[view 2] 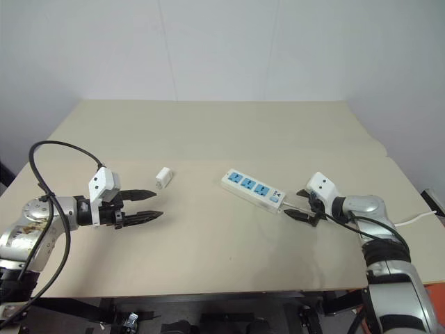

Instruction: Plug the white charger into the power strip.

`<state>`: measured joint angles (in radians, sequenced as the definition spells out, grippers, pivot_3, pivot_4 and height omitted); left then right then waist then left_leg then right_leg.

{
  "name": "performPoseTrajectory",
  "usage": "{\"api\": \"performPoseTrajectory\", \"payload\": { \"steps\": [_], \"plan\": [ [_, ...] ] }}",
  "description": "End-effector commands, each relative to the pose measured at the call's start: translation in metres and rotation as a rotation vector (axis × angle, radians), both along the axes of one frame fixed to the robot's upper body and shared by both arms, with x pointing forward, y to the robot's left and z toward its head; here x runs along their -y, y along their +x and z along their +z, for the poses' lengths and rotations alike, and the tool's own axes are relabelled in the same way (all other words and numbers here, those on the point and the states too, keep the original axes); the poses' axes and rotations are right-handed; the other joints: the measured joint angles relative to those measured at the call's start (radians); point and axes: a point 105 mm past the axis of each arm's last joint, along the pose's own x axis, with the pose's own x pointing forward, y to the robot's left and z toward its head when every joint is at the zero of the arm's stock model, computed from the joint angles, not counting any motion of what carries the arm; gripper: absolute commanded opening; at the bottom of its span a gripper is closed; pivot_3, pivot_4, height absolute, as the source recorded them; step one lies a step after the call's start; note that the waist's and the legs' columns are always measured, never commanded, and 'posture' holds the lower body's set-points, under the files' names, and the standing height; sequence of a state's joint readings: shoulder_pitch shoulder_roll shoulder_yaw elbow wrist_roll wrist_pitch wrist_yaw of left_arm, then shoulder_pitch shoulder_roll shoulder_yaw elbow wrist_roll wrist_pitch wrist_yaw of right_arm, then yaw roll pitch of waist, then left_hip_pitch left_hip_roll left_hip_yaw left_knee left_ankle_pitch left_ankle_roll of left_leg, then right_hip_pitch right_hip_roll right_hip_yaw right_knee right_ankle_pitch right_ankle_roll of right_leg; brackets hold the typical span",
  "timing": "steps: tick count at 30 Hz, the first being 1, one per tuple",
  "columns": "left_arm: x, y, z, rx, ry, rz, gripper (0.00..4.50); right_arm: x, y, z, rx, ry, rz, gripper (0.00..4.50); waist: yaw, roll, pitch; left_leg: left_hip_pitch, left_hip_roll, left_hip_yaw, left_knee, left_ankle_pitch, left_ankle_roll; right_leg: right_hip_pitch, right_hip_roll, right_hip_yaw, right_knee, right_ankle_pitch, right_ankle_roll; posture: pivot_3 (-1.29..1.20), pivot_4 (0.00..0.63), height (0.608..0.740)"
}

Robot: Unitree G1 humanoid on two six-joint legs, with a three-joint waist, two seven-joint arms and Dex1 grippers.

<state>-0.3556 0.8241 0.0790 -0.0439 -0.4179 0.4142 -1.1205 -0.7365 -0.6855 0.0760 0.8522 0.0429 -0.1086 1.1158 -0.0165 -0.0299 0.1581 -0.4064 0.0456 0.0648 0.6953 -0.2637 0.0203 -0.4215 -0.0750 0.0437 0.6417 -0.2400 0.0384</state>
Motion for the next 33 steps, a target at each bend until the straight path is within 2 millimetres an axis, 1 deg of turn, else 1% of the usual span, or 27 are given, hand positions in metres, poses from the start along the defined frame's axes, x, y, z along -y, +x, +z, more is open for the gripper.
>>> {"api": "performPoseTrajectory", "payload": {
  "steps": [1, 3, 8, 10, 11, 14, 18, 19, 22, 23, 25, 27, 28, 31, 33],
  "plan": [
    [-0.001, -0.002, 0.009, 0.05, 0.032, -0.014, 3.24, -0.005, -0.004, -0.003, -0.004, -0.03, 0.076, 3.48, 0.001, 0.0, 0.0, 0.001, 0.0, 0.0, 0.0, 0.0, 0.0, 0.0, 0.0, 0.0, 0.0, 0.0, 0.0, 0.0, 0.15, 0.74],
    [-0.001, -0.002, 0.008, 0.05, 0.033, -0.012, 3.24, -0.007, -0.004, -0.003, 0.003, -0.014, 0.08, 2.81, -0.001, 0.0, 0.0, 0.001, 0.0, 0.0, 0.0, 0.0, 0.0, 0.0, 0.0, 0.0, 0.0, 0.0, 0.0, 0.0, 0.15, 0.74],
    [0.0, -0.001, 0.008, 0.055, 0.037, -0.011, 3.24, -0.012, -0.007, -0.006, 0.02, -0.015, 0.098, 0.94, -0.001, 0.0, 0.0, 0.002, 0.0, 0.0, 0.0, 0.0, 0.0, 0.001, 0.0, 0.0, 0.002, 0.0, 0.0, 0.0, 0.15, 0.74],
    [0.001, 0.0, 0.009, 0.057, 0.037, -0.017, 3.24, -0.013, -0.009, -0.005, 0.03, -0.013, 0.103, 0.27, -0.001, 0.0, 0.0, 0.002, 0.0, 0.0, 0.0, 0.0, 0.0, 0.0, 0.0, 0.0, 0.002, 0.0, 0.0, 0.0, 0.15, 0.74],
    [0.002, 0.001, 0.009, 0.058, 0.037, -0.021, 3.24, -0.015, -0.011, -0.004, 0.037, -0.01, 0.109, 0.01, 0.0, 0.0, 0.0, 0.002, 0.0, 0.0, 0.0, 0.0, 0.0, 0.0, 0.0, 0.0, 0.002, 0.0, 0.0, 0.0, 0.15, 0.74],
    [0.004, 0.003, 0.01, 0.064, 0.036, -0.03, 3.24, -0.021, -0.02, 0.001, 0.058, -0.002, 0.131, 0.01, 0.001, 0.0, 0.0, 0.001, 0.001, 0.0, 0.0, 0.0, 0.0, 0.0, 0.0, 0.0, 0.003, 0.0, 0.0, 0.0, 0.15, 0.74],
    [0.005, 0.004, 0.01, 0.067, 0.035, -0.039, 3.24, -0.034, -0.048, 0.008, 0.089, -0.007, 0.167, 0.01, 0.005, 0.0, 0.0, 0.0, 0.001, -0.001, 0.0, 0.0, 0.0, 0.0, 0.001, -0.001, 0.005, 0.0, 0.0, 0.0, 0.15, 0.74],
    [0.005, 0.004, 0.01, 0.067, 0.035, -0.04, 3.24, -0.036, -0.053, 0.009, 0.094, -0.013, 0.162, 0.01, 0.005, 0.0, 0.0, 0.0, 0.001, 0.0, 0.0, 0.0, 0.0, -0.001, 0.0, -0.001, 0.005, 0.0, 0.0, 0.0, 0.15, 0.74],
    [0.007, 0.005, 0.008, 0.063, 0.03, -0.044, 3.24, -0.047, -0.08, 0.006, 0.069, 0.015, 0.143, 0.01, 0.005, 0.0, 0.0, 0.0, 0.001, 0.0, 0.0, 0.0, 0.0, -0.001, 0.0, 0.0, 0.004, 0.0, 0.0, 0.0, 0.15, 0.74],
    [0.008, 0.005, 0.007, 0.062, 0.029, -0.047, 3.24, -0.048, -0.085, 0.003, 0.061, 0.017, 0.121, 0.01, 0.006, 0.0, 0.0, 0.001, 0.001, 0.0, 0.0, 0.0, 0.0, -0.001, 0.001, -0.001, 0.004, 0.0, 0.0, 0.0, 0.15, 0.74],
    [0.01, 0.006, 0.006, 0.059, 0.028, -0.053, 3.24, -0.049, -0.087, -0.001, 0.033, 0.039, 0.05, 0.01, 0.002, 0.0, 0.0, 0.001, 0.001, 0.0, 0.0, 0.0, 0.0, -0.001, 0.001, 0.0, 0.003, 0.0, 0.0, 0.0, 0.15, 0.74],
    [0.011, 0.007, 0.005, 0.054, 0.026, -0.061, 3.24, -0.053, -0.09, -0.003, 0.032, 0.046, 0.038, 0.73, 0.001, 0.0, 0.0, 0.002, 0.001, 0.0, 0.001, 0.0, 0.0, 0.0, 0.001, 0.001, 0.003, 0.0, 0.0, 0.0, 0.15, 0.74],
    [0.012, 0.007, 0.005, 0.051, 0.025, -0.066, 3.24, -0.055, -0.091, -0.003, 0.043, 0.046, 0.028, 1.02, 0.001, 0.0, 0.0, 0.003, 0.001, 0.0, 0.001, 0.0, 0.0, 0.0, 0.001, 0.001, 0.003, 0.0, 0.0, 0.0, 0.15, 0.74],
    [0.014, 0.009, 0.005, 0.053, 0.027, -0.077, 3.24, -0.057, -0.091, 0.0, 0.058, 0.08, 0.004, 2.05, 0.004, 0.0, 0.0, 0.002, 0.001, -0.001, 0.0, 0.0, 0.0, 0.0, 0.002, 0.0, 0.003, 0.0, 0.0, 0.0, 0.15, 0.74],
    [0.014, 0.01, 0.006, 0.057, 0.031, -0.077, 3.24, -0.055, -0.092, 0.004, 0.071, 0.106, -0.019, 2.88, 0.005, 0.0, 0.0, 0.001, 0.0, -0.001, 0.0, 0.0, 0.0, 0.0, 0.001, 0.0, 0.001, 0.0, 0.0, 0.0, 0.15, 0.74]
  ]
}}
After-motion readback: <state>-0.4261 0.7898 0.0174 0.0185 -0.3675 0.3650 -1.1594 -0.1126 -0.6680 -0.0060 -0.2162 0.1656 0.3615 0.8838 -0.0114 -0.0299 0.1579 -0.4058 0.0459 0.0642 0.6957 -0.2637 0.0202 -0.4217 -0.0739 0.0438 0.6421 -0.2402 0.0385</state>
